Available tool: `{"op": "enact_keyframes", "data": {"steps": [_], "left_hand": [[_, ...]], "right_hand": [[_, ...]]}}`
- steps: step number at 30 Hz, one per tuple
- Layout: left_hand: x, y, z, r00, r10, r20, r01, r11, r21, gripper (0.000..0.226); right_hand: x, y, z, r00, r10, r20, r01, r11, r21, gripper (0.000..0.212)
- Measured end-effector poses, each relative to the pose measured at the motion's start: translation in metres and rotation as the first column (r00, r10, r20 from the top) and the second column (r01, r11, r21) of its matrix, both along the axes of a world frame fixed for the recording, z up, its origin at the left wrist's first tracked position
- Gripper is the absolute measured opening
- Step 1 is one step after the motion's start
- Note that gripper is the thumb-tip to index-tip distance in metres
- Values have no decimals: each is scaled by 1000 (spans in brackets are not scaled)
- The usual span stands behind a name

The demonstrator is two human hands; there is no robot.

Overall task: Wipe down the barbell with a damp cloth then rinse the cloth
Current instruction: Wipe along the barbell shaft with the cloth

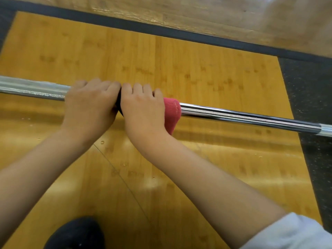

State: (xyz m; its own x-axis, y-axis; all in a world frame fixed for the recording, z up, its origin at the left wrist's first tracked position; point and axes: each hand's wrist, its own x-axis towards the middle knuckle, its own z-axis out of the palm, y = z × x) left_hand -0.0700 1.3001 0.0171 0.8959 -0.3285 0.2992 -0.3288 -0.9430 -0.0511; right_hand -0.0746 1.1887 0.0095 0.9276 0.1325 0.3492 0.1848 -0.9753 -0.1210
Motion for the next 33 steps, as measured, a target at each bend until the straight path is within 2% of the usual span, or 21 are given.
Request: {"op": "enact_keyframes", "data": {"steps": [3, 5, 6, 7, 8, 10, 11, 12, 13, 14, 15, 17, 18, 20, 23, 27, 29, 30, 31, 32, 33], "left_hand": [[5, -1, -1, 999, 39, -6, -39, 999, 16, 21], [9, -2, 3, 998, 20, -63, -19, 1000, 24, 22], [13, -3, 7, 987, 6, -162, 3, 998, 59, 23], [20, -3, 13, 938, 11, -347, 27, 994, 103, 23], [31, -1, 20, 832, 24, -554, 39, 994, 102, 23], [54, 2, 31, 517, 34, -856, 18, 999, 50, 23], [61, 1, 35, 392, 4, -920, 2, 1000, 5, 23], [64, 1, 36, 340, -19, -940, -11, 1000, -24, 23], [63, 1, 36, 353, -19, -935, -19, 999, -28, 23], [59, 1, 34, 417, 8, -909, -27, 1000, -4, 23], [50, 1, 31, 538, 50, -841, -38, 999, 35, 22], [29, 0, 21, 848, 53, -528, -42, 999, 32, 15], [18, -1, 15, 937, 22, -348, -24, 1000, 1, 12], [3, 0, 3, 994, -17, -106, 16, 1000, -11, 12], [0, 0, -1, 1000, -3, 24, 3, 1000, -5, 19], [8, 5, 2, 998, -33, -46, 34, 999, 5, 23], [15, 6, 5, 985, -64, -158, 72, 996, 45, 18], [20, 5, 10, 958, -61, -281, 87, 993, 80, 13], [26, 4, 15, 896, -51, -442, 97, 992, 81, 9], [35, 4, 21, 792, -41, -609, 94, 994, 55, 8], [46, 5, 26, 648, -42, -761, 87, 996, 20, 11]], "right_hand": [[-1, -12, -4, 998, 54, 38, -53, 998, -24, 33], [-4, -24, 0, 997, 72, -8, -72, 996, -54, 39], [-6, -32, 1, 997, 74, -38, -77, 994, -71, 41], [-8, -43, 3, 995, 73, -68, -79, 993, -87, 41], [-10, -53, 5, 993, 71, -90, -80, 992, -94, 36], [-13, -73, 6, 990, 68, -124, -80, 992, -96, 23], [-14, -79, 6, 989, 60, -138, -75, 992, -103, 26], [-15, -80, 4, 990, 39, -137, -55, 992, -115, 29], [-15, -79, 2, 994, 4, -106, -17, 992, -125, 30], [-14, -74, -1, 997, -29, -75, 19, 991, -132, 29], [-13, -69, -2, 997, -55, -47, 49, 990, -133, 25], [-10, -55, -5, 998, -65, 9, 65, 990, -126, 9], [-8, -46, -5, 998, -58, 35, 62, 993, -104, 12], [-5, -24, -5, 999, -29, 40, 32, 998, -56, 24], [-1, 7, -5, 1000, 7, 28, -6, 999, -50, 27], [1, 2, -7, 996, 58, 73, -56, 998, -30, 29], [0, -12, -6, 993, 94, 74, -92, 995, -33, 34], [-1, -20, -5, 993, 101, 66, -99, 994, -43, 37], [-4, -29, -4, 993, 102, 53, -99, 993, -57, 38], [-6, -40, -3, 995, 96, 32, -93, 992, -80, 35], [-8, -52, -2, 996, 87, 25, -84, 991, -102, 29]]}}
